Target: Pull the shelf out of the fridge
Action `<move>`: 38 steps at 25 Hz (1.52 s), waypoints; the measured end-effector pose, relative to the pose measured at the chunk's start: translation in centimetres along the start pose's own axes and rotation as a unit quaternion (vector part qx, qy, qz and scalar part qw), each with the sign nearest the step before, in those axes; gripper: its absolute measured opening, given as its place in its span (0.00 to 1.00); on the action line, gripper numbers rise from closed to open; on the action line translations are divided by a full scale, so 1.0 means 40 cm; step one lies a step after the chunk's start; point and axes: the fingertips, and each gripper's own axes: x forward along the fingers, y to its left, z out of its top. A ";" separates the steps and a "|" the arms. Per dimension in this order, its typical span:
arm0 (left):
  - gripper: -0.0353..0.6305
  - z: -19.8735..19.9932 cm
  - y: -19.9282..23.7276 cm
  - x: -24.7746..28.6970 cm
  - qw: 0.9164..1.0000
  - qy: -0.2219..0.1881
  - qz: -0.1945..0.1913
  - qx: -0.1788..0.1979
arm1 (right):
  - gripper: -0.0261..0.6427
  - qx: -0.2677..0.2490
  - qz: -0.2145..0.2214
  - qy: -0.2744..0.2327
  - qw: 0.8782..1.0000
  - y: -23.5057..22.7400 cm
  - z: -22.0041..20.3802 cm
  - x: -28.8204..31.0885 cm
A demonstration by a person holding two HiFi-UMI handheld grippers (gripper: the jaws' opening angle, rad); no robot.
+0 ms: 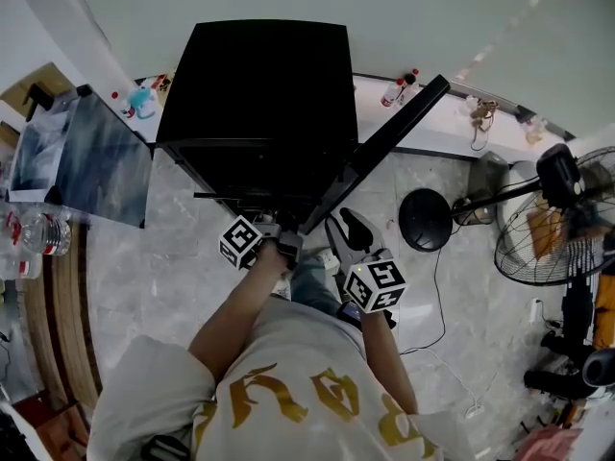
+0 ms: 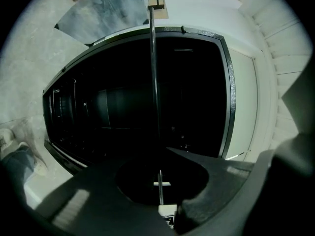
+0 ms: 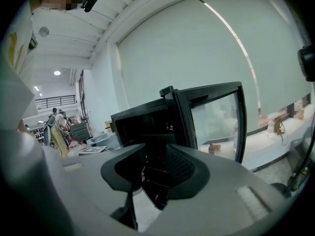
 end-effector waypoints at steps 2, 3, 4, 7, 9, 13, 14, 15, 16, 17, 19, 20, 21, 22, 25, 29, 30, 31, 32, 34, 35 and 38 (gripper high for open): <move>0.08 -0.002 -0.001 -0.004 1.000 0.000 0.001 0.000 | 0.24 -0.002 -0.001 -0.002 1.000 0.001 0.003 -0.004; 0.08 -0.003 -0.001 -0.005 1.000 -0.001 0.001 0.000 | 0.24 -0.003 -0.001 -0.002 1.000 0.002 0.004 -0.005; 0.08 -0.002 -0.001 -0.006 1.000 -0.001 0.000 0.001 | 0.23 -0.004 0.000 -0.002 1.000 0.003 0.004 -0.007; 0.08 -0.001 -0.004 -0.005 1.000 -0.003 -0.002 0.001 | 0.22 -0.008 -0.003 -0.003 1.000 0.003 0.002 -0.014; 0.08 -0.004 -0.003 -0.006 1.000 -0.002 0.000 0.000 | 0.22 -0.008 -0.007 -0.003 1.000 -0.002 0.000 -0.018; 0.08 -0.010 -0.001 -0.007 1.000 -0.001 0.001 -0.001 | 0.20 -0.007 -0.005 -0.004 1.000 -0.006 0.003 -0.019; 0.08 -0.010 -0.003 -0.005 1.000 -0.001 0.000 -0.001 | 0.19 -0.008 -0.005 -0.004 1.000 -0.006 0.004 -0.018; 0.08 -0.010 -0.003 -0.004 1.000 -0.001 0.001 -0.002 | 0.18 -0.010 -0.005 -0.003 1.000 -0.006 0.004 -0.017; 0.08 -0.011 -0.004 -0.004 1.000 0.000 0.002 -0.003 | 0.17 -0.013 -0.005 0.000 1.000 -0.006 0.003 -0.016; 0.08 -0.012 -0.003 -0.005 1.000 0.000 0.003 -0.004 | 0.16 -0.017 -0.005 0.003 1.000 -0.005 0.001 -0.015; 0.08 -0.010 -0.003 -0.007 1.000 0.001 0.003 -0.004 | 0.12 -0.026 -0.006 0.008 1.000 -0.002 -0.001 -0.012; 0.08 -0.009 -0.003 -0.008 1.000 0.001 0.002 -0.003 | 0.11 -0.030 -0.007 0.009 0.999 -0.002 -0.002 -0.011; 0.08 -0.008 -0.003 -0.009 1.000 0.001 0.001 -0.002 | 0.09 -0.032 -0.009 0.009 0.999 -0.003 -0.001 -0.011; 0.08 -0.008 -0.003 -0.009 1.000 0.001 0.000 -0.001 | 0.08 -0.033 -0.011 0.009 0.999 -0.006 0.000 -0.012; 0.08 -0.010 -0.003 -0.010 1.000 0.002 0.002 -0.005 | 0.07 -0.029 -0.019 0.009 0.999 -0.016 -0.002 -0.016; 0.08 -0.008 -0.003 -0.011 1.000 0.000 0.002 -0.007 | 0.07 -0.032 -0.022 0.019 0.999 -0.016 -0.014 -0.015; 0.08 -0.007 -0.003 -0.012 1.000 -0.001 0.001 -0.008 | 0.07 -0.034 -0.020 0.022 0.999 -0.013 -0.017 -0.015; 0.08 -0.006 -0.005 -0.012 1.000 -0.003 0.001 -0.009 | 0.07 -0.034 -0.019 0.025 0.999 -0.011 -0.020 -0.014; 0.08 -0.006 -0.006 -0.012 1.000 -0.003 0.000 -0.010 | 0.07 -0.034 -0.018 0.026 0.999 -0.009 -0.021 -0.013; 0.08 -0.006 -0.009 -0.010 1.000 -0.002 -0.001 -0.011 | 0.07 -0.035 -0.018 0.027 0.999 -0.008 -0.022 -0.013; 0.08 -0.006 -0.010 -0.009 1.000 -0.002 -0.002 -0.011 | 0.07 -0.036 -0.018 0.027 0.999 -0.007 -0.022 -0.012; 0.08 -0.009 -0.009 -0.011 1.000 -0.003 -0.002 -0.011 | 0.07 -0.044 -0.022 0.030 0.998 -0.009 -0.027 -0.016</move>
